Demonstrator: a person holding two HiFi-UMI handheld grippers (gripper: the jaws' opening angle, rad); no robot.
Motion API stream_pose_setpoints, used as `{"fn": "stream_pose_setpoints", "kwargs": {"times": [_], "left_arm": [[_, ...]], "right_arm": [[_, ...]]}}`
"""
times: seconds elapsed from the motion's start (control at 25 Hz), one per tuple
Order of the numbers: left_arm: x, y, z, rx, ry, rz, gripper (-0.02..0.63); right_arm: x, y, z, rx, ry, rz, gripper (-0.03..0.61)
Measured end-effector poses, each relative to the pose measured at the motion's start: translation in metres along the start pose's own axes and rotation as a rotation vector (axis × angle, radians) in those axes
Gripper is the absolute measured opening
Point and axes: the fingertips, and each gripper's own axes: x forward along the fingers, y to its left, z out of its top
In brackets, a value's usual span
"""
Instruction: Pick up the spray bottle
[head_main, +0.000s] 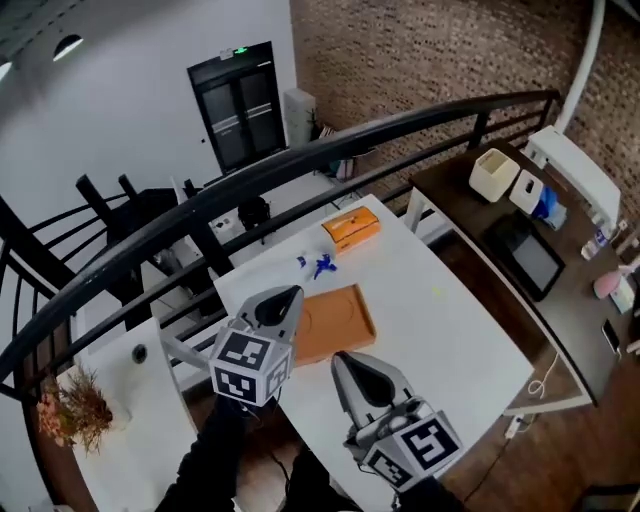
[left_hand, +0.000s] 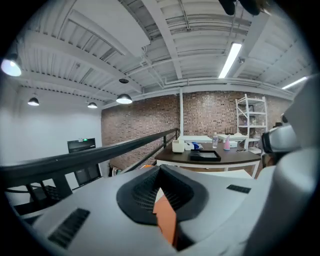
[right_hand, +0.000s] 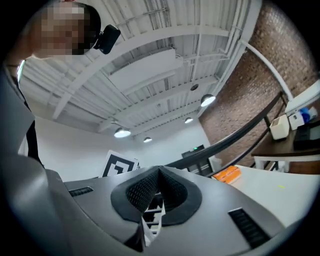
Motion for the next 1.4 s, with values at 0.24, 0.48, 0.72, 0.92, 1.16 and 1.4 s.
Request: {"fn": "stream_pose_setpoints", "kwargs": {"times": [0.24, 0.48, 0.72, 0.92, 1.16, 1.4], "left_arm": [[0.063, 0.093, -0.033, -0.022, 0.024, -0.105, -0.002], [0.117, 0.135, -0.068, 0.026, 0.077, -0.138, 0.003], [0.177, 0.167, -0.101, 0.231, 0.205, -0.119, 0.04], [0.227, 0.169, -0.142, 0.31, 0.359, -0.205, 0.127], [0.267, 0.185, -0.172, 0.471, 0.571, -0.218, 0.144], [0.287, 0.177, -0.193, 0.604, 0.693, -0.298, 0.146]], "right_arm": [[0.074, 0.006, -0.045, -0.05, 0.034, -0.19, -0.006], [0.109, -0.01, -0.096, -0.071, 0.124, -0.252, -0.006], [0.113, -0.058, -0.109, -0.153, 0.185, -0.314, -0.006], [0.11, -0.091, -0.118, -0.14, 0.199, -0.355, -0.006], [0.109, -0.111, -0.126, -0.111, 0.198, -0.366, -0.006], [0.107, -0.126, -0.129, -0.094, 0.204, -0.376, -0.006]]}}
